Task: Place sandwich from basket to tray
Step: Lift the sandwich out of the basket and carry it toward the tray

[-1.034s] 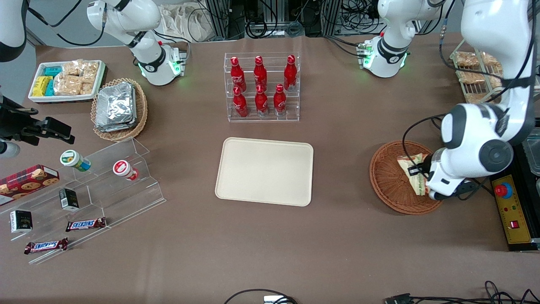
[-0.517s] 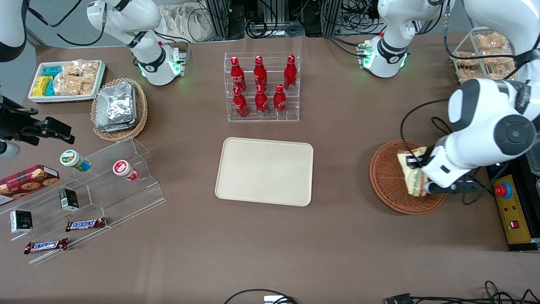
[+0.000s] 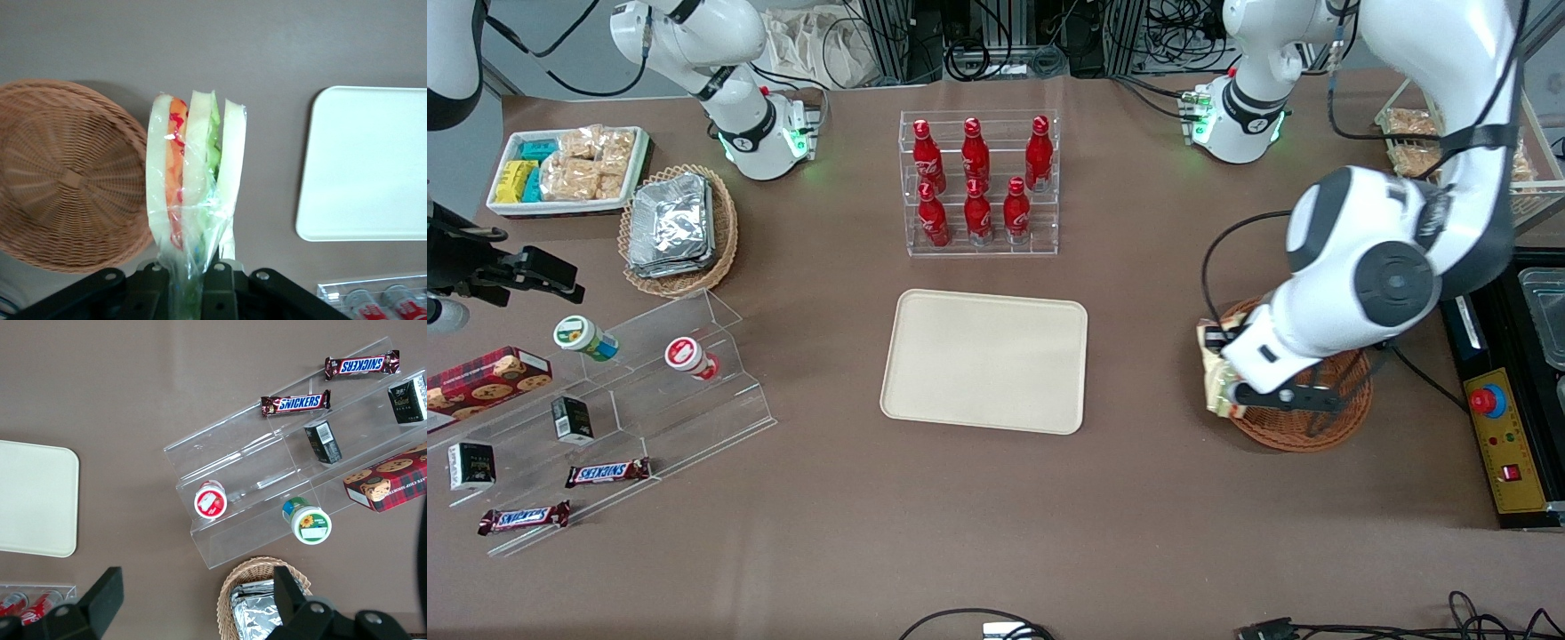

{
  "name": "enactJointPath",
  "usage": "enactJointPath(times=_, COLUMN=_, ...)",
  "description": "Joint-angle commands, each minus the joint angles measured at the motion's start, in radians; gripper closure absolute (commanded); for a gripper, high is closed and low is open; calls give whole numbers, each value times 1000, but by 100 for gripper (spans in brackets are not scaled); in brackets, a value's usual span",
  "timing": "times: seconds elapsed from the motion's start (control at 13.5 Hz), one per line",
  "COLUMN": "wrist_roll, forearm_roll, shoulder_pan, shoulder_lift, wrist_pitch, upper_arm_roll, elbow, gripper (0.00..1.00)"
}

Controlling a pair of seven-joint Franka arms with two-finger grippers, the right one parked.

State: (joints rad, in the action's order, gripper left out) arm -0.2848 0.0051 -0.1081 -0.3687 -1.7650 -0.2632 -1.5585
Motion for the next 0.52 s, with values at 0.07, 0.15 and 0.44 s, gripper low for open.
enactJointPath(times=0.07, wrist_roll=-129, forearm_roll=12, shoulder_pan=-114, shoulder_lift=-114, wrist_pitch=13, upper_arm_roll=4, elbow=121, gripper=83)
enactJointPath(times=0.15, wrist_roll=-145, forearm_roll=12, shoulder_pan=-131, shoulder_lift=-142, wrist_pitch=9, upper_arm_roll=4, elbow=141, gripper=83)
enactJointPath(times=0.44, wrist_roll=-165, forearm_roll=39, shoulder_pan=-225, shoulder_lift=-228, wrist_pitch=-74, upper_arm_roll=4, elbow=155, gripper=82)
